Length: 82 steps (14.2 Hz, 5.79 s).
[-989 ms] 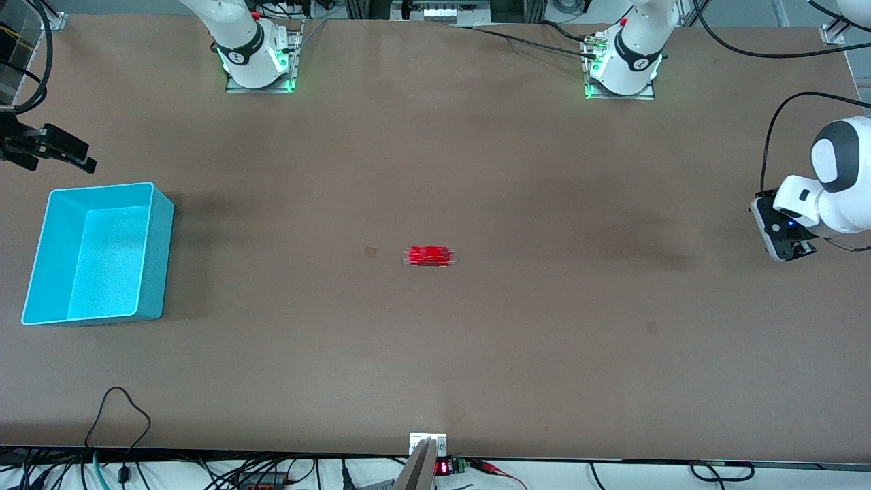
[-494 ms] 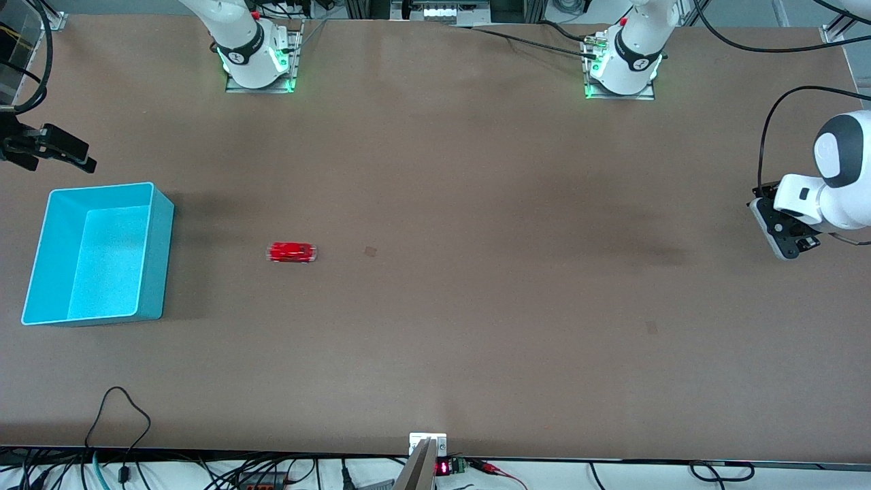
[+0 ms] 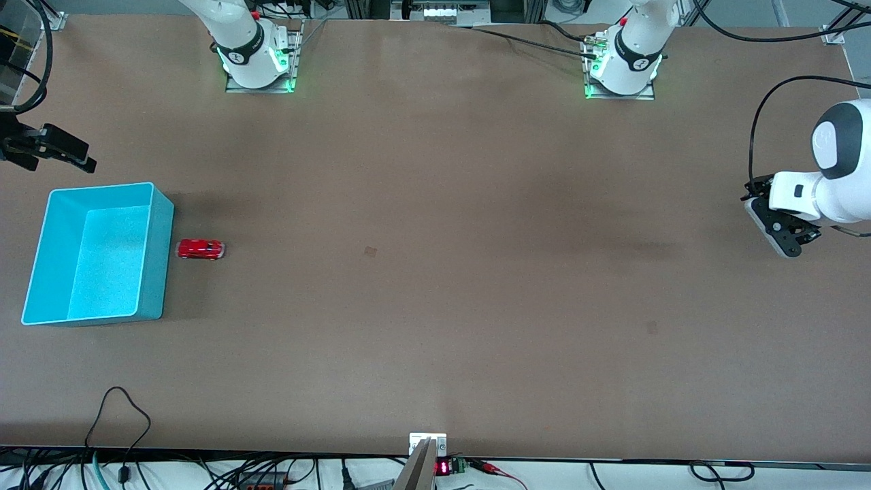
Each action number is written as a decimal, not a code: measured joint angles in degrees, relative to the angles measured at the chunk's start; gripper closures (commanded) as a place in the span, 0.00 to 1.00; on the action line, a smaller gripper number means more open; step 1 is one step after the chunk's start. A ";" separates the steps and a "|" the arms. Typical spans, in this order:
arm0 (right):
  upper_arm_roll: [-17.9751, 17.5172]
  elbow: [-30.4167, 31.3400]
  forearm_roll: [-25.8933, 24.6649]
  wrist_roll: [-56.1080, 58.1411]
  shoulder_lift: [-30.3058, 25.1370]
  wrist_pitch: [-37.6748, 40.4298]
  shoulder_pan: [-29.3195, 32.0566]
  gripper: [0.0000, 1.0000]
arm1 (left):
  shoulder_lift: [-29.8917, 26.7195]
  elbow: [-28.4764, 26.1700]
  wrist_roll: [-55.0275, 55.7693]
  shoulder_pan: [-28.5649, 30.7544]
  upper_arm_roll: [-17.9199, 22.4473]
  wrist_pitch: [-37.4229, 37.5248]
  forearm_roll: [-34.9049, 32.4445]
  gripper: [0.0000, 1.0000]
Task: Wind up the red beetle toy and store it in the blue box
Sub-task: 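Hold the left gripper still while the car drives toward the box, then raise the left gripper away while the right gripper reaches the car, then lower the right gripper and close it around the red car, then lift the red car with the right gripper over the cyan box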
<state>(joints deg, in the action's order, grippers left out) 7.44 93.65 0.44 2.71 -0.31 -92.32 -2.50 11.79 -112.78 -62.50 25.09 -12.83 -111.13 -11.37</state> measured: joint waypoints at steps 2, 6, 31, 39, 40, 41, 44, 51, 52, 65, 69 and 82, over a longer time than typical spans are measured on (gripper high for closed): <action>0.00 0.00 0.00 0.00 0.00 0.00 0.00 0.00 | -0.87 0.02 4.30 0.02 -1.05 1.67 0.00 0.00; 0.00 0.00 0.00 0.00 0.00 0.00 0.00 0.00 | -2.33 3.87 17.73 -0.01 -6.52 10.21 0.55 0.00; -0.63 -1.17 0.26 0.90 14.08 -7.75 -0.66 0.00 | -16.25 15.33 69.37 -28.14 13.01 19.60 12.15 0.00; -0.60 -0.92 0.39 17.57 23.73 -11.43 -2.21 0.00 | -15.49 15.19 67.03 -28.11 12.83 19.16 11.27 0.00; -0.55 -0.28 0.39 21.58 24.70 -12.80 -2.13 0.00 | -15.49 15.19 67.04 -28.10 12.83 19.17 11.27 0.00; -0.42 0.80 0.35 26.27 25.41 -14.91 -2.03 0.00 | -15.49 15.22 67.06 -28.09 12.83 19.16 11.27 0.00; -0.14 4.22 0.22 42.28 26.34 -20.94 -1.74 0.00 | -15.37 15.40 67.06 -28.06 12.84 19.16 11.27 0.00; -0.14 10.42 0.22 73.66 26.85 -26.81 -1.52 0.00 | -15.02 15.74 67.04 -28.12 12.73 19.16 11.27 0.00; -0.12 11.56 0.23 76.95 26.85 -28.49 -1.32 0.00 | -15.00 15.75 67.04 -28.14 12.67 19.16 11.27 0.00; -0.10 29.33 0.33 89.49 23.94 -49.74 0.37 0.00 | -14.99 15.86 67.04 -28.41 12.26 19.16 11.27 0.00; -0.09 30.13 0.33 89.68 24.05 -52.30 0.47 0.17 | -14.99 15.88 67.04 -28.41 12.24 19.16 11.27 0.00; -0.49 25.96 12.59 89.34 24.09 -55.17 -0.91 0.83 | -14.98 15.90 67.04 -28.42 12.20 19.16 11.27 0.00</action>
<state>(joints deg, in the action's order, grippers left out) 6.95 119.62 13.04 92.04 23.78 -147.49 -3.41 -3.19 -96.88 4.54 -3.33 -0.63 -91.97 -0.10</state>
